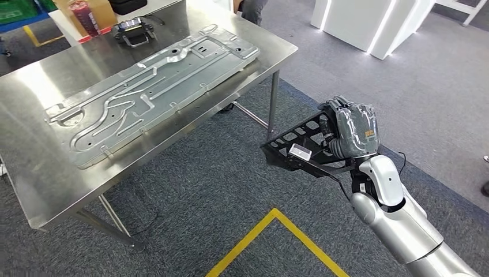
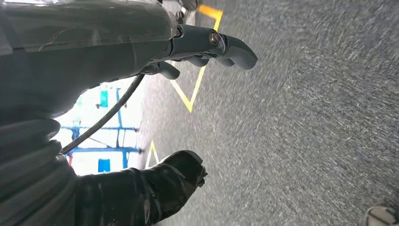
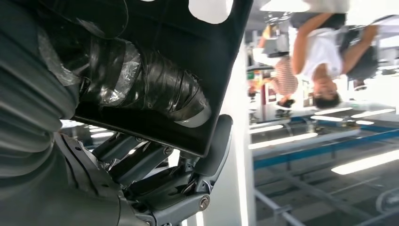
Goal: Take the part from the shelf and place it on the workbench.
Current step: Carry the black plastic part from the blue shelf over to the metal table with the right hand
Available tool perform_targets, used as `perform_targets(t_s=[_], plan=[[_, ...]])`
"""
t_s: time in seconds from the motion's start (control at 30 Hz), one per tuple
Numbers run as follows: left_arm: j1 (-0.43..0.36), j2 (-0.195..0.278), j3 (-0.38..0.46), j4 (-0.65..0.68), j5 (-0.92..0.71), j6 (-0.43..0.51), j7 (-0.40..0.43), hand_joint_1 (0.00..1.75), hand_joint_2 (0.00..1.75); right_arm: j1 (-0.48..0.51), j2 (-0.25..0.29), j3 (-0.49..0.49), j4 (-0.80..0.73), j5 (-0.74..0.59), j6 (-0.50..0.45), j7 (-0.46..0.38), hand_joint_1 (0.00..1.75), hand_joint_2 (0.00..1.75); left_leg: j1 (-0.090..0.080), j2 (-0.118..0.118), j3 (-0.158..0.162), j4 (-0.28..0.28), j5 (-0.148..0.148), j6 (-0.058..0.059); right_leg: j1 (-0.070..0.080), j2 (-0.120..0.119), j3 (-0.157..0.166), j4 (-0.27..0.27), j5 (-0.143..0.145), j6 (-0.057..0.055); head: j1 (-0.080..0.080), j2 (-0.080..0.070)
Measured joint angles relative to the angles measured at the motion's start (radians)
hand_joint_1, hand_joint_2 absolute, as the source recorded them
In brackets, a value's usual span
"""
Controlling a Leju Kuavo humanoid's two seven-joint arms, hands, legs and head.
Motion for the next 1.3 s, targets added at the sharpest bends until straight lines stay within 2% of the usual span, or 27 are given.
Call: perform_targets(t_s=[0.07, 0.1, 0.17, 0.23, 0.3, 0.37, 0.4, 0.43, 0.47, 0.53, 0.6, 0.63, 0.67, 0.7, 0.73, 0.8, 0.83, 0.87, 0.9, 0.93, 0.97, 1.0, 1.07, 1.13, 1.2, 1.23, 1.3], plan=[[0.000, 0.000, 0.000, 0.000, 0.000, 0.000, 0.000, 0.00, 1.75, -0.018, 0.000, 0.003, 0.002, 0.000, 0.021, 0.000, 1.75, 1.75, -0.005, 0.024, 0.045, -0.085, 0.025, 0.012, 0.004, -0.018, -0.002, 0.014, -0.010, 0.012, 0.001, 0.000], [0.000, 0.000, 0.000, 0.000, 0.000, 0.000, 0.001, 0.00, 1.75, -0.031, 0.001, 0.005, 0.004, 0.000, 0.036, 0.001, 1.75, 1.75, -0.008, 0.024, 0.046, -0.093, 0.024, 0.020, 0.006, -0.025, -0.003, 0.018, -0.011, 0.017, 0.002, 0.000], [0.001, 0.001, 0.000, 0.000, 0.000, 0.000, 0.003, 0.00, 1.75, -0.068, 0.004, 0.012, 0.008, -0.006, 0.078, 0.002, 1.75, 1.75, -0.009, 0.004, 0.042, -0.094, 0.030, 0.036, 0.006, -0.035, -0.003, 0.018, -0.013, 0.027, 0.003, 0.000], [0.000, 0.001, 0.000, 0.000, -0.002, -0.001, 0.004, 0.00, 1.75, -0.120, 0.006, 0.022, 0.011, -0.022, 0.132, 0.006, 1.75, 1.75, -0.005, -0.016, 0.042, -0.101, 0.037, 0.049, -0.001, -0.001, -0.014, 0.044, -0.037, 0.037, 0.005, 0.000], [-0.002, 0.002, 0.000, 0.000, -0.006, -0.003, 0.004, 0.00, 1.75, -0.189, 0.005, 0.032, 0.016, -0.044, 0.197, 0.011, 1.75, 1.75, -0.003, -0.036, 0.040, -0.104, 0.043, 0.058, -0.007, 0.057, -0.064, 0.150, -0.098, 0.041, 0.007, 0.000], [-0.003, 0.003, 0.000, 0.000, -0.010, -0.007, 0.002, 0.00, 1.75, -0.266, 0.003, 0.047, 0.023, -0.068, 0.269, 0.020, 1.75, 1.75, -0.005, -0.061, 0.035, -0.102, 0.046, 0.062, -0.006, 0.081, -0.129, 0.282, -0.147, 0.040, 0.008, 0.000], [-0.003, 0.003, 0.000, 0.000, -0.011, -0.009, 0.001, 0.00, 1.75, -0.306, 0.003, 0.058, 0.027, -0.080, 0.304, 0.025, 1.75, 1.75, -0.006, -0.074, 0.034, -0.100, 0.046, 0.063, -0.005, 0.084, -0.145, 0.310, -0.145, 0.039, 0.008, 0.000], [-0.003, 0.004, 0.000, 0.000, -0.012, -0.011, -0.001, 0.00, 1.75, -0.347, 0.003, 0.070, 0.030, -0.091, 0.336, 0.031, 1.75, 1.75, -0.007, -0.089, 0.033, -0.098, 0.046, 0.063, -0.005, 0.086, -0.142, 0.299, -0.124, 0.036, 0.008, 0.000], [-0.003, 0.004, 0.000, 0.000, -0.013, -0.012, -0.003, 0.00, 1.75, -0.388, 0.003, 0.082, 0.033, -0.101, 0.362, 0.037, 1.75, 1.75, -0.007, -0.105, 0.033, -0.096, 0.047, 0.063, -0.005, 0.093, -0.120, 0.250, -0.087, 0.032, 0.008, 0.000], [-0.003, 0.004, 0.000, 0.000, -0.014, -0.014, -0.005, 0.00, 1.75, -0.457, 0.003, 0.102, 0.038, -0.118, 0.391, 0.046, 1.75, 1.75, -0.005, -0.134, 0.031, -0.093, 0.049, 0.059, -0.007, 0.147, -0.060, 0.114, -0.022, 0.023, 0.007, 0.000], [-0.003, 0.004, 0.000, 0.000, -0.015, -0.015, -0.006, 0.00, 1.75, -0.502, 0.002, 0.120, 0.042, -0.126, 0.398, 0.054, 1.75, 1.75, 0.001, -0.162, 0.021, -0.094, 0.057, 0.046, -0.006, 0.190, -0.030, 0.040, -0.005, 0.017, 0.009, 0.000], [-0.002, 0.004, 0.000, 0.000, -0.016, -0.015, -0.006, 0.00, 1.75, -0.515, 0.001, 0.130, 0.044, -0.129, 0.398, 0.058, 1.75, 1.75, 0.005, -0.176, 0.015, -0.096, 0.062, 0.038, -0.005, 0.189, -0.027, 0.034, -0.006, 0.016, 0.010, 0.000], [-0.001, 0.004, 0.000, 0.000, -0.017, -0.015, -0.006, 0.00, 1.75, -0.525, 0.002, 0.141, 0.045, -0.132, 0.398, 0.060, 1.75, 1.75, 0.006, -0.191, 0.011, -0.097, 0.065, 0.030, -0.006, 0.175, -0.023, 0.026, -0.005, 0.014, 0.012, 0.000], [0.001, 0.004, 0.001, 0.000, -0.017, -0.015, -0.006, 0.00, 1.75, -0.532, 0.003, 0.150, 0.047, -0.134, 0.397, 0.062, 1.75, 1.75, 0.003, -0.186, 0.006, -0.091, 0.063, 0.024, -0.008, 0.159, -0.018, 0.018, -0.002, 0.011, 0.012, 0.000], [0.001, 0.004, 0.001, 0.000, -0.018, -0.015, -0.006, 0.00, 1.75, -0.538, 0.004, 0.158, 0.048, -0.135, 0.397, 0.063, 1.75, 1.75, -0.001, -0.162, -0.003, -0.071, 0.051, 0.019, -0.010, 0.142, -0.011, 0.009, 0.003, 0.006, 0.010, 0.000], [0.001, 0.005, 0.001, 0.000, -0.019, -0.015, -0.007, 0.00, 1.75, -0.549, 0.004, 0.171, 0.051, -0.137, 0.397, 0.064, 1.75, 1.75, -0.007, -0.083, -0.043, 0.025, -0.005, 0.013, -0.011, 0.108, -0.003, -0.003, 0.009, -0.001, 0.004, 0.000], [0.000, 0.005, 0.001, 0.000, -0.020, -0.015, -0.007, 0.00, 1.75, -0.553, 0.004, 0.176, 0.053, -0.137, 0.397, 0.065, 1.75, 1.75, -0.005, -0.055, -0.070, 0.089, -0.040, 0.011, -0.009, 0.093, -0.003, -0.004, 0.009, -0.004, 0.002, 0.000], [-0.001, 0.005, 0.001, 0.000, -0.020, -0.015, -0.007, 0.00, 1.75, -0.555, 0.003, 0.181, 0.055, -0.137, 0.397, 0.065, 1.75, 1.75, -0.003, -0.042, -0.094, 0.144, -0.065, 0.009, -0.008, 0.077, -0.004, -0.003, 0.008, -0.004, 0.002, 0.000], [-0.001, 0.006, 0.001, 0.000, -0.020, -0.015, -0.007, 0.00, 1.75, -0.556, 0.003, 0.186, 0.056, -0.137, 0.397, 0.065, 1.75, 1.75, -0.001, -0.038, -0.105, 0.173, -0.074, 0.007, -0.007, 0.062, -0.004, -0.002, 0.007, -0.004, 0.002, 0.000], [0.000, 0.006, 0.001, 0.000, -0.020, -0.015, -0.008, 0.00, 1.75, -0.556, 0.003, 0.191, 0.057, -0.137, 0.397, 0.065, 1.75, 1.75, 0.001, -0.034, -0.099, 0.166, -0.064, 0.005, -0.007, 0.048, -0.004, -0.001, 0.005, -0.003, 0.001, 0.000], [0.000, 0.007, 0.001, 0.000, -0.020, -0.015, -0.008, 0.00, 1.75, -0.557, 0.003, 0.195, 0.058, -0.137, 0.397, 0.064, 1.75, 1.75, 0.002, -0.029, -0.075, 0.124, -0.037, 0.004, -0.007, 0.034, -0.003, 0.001, 0.003, -0.001, 0.001, 0.000], [0.000, 0.007, 0.001, 0.000, -0.020, -0.015, -0.008, 0.00, 1.75, -0.561, 0.003, 0.199, 0.059, -0.137, 0.397, 0.064, 1.75, 1.75, 0.002, -0.014, -0.036, 0.054, -0.004, 0.005, -0.007, 0.022, -0.002, 0.005, -0.001, 0.002, 0.001, 0.000], [-0.001, 0.008, 0.001, 0.000, -0.020, -0.016, -0.008, 0.00, 1.75, -0.581, 0.003, 0.203, 0.060, -0.138, 0.411, 0.065, 1.75, 1.75, -0.008, 0.027, 0.027, -0.060, 0.032, 0.015, -0.001, 0.001, -0.001, 0.015, -0.010, 0.011, 0.002, 0.000], [-0.001, 0.008, 0.001, 0.000, -0.021, -0.019, -0.008, 0.00, 1.75, -0.616, 0.008, 0.212, 0.064, -0.144, 0.447, 0.069, 1.75, 1.75, -0.017, 0.039, 0.039, -0.092, 0.034, 0.028, 0.007, -0.017, -0.003, 0.020, -0.015, 0.019, 0.003, 0.000], [0.000, 0.008, 0.002, 0.000, -0.022, -0.021, -0.008, 0.00, 1.75, -0.655, 0.019, 0.223, 0.070, -0.157, 0.486, 0.075, 1.75, 1.75, -0.016, 0.021, 0.033, -0.095, 0.037, 0.039, 0.008, -0.033, -0.003, 0.020, -0.016, 0.024, 0.004, 0.000], [0.001, 0.008, 0.002, 0.000, -0.023, -0.022, -0.008, 0.00, 1.75, -0.674, 0.024, 0.227, 0.073, -0.165, 0.502, 0.079, 1.75, 1.75, -0.013, 0.013, 0.034, -0.098, 0.040, 0.044, 0.005, -0.030, -0.004, 0.022, -0.020, 0.028, 0.004, 0.000], [0.000, 0.008, 0.002, 0.000, -0.024, -0.026, -0.010, 0.00, 1.75, -0.720, 0.035, 0.236, 0.081, -0.182, 0.532, 0.090, 1.75, 1.75, -0.009, -0.003, 0.036, -0.106, 0.046, 0.054, -0.001, 0.016, -0.024, 0.066, -0.055, 0.033, 0.005, 0.000]])
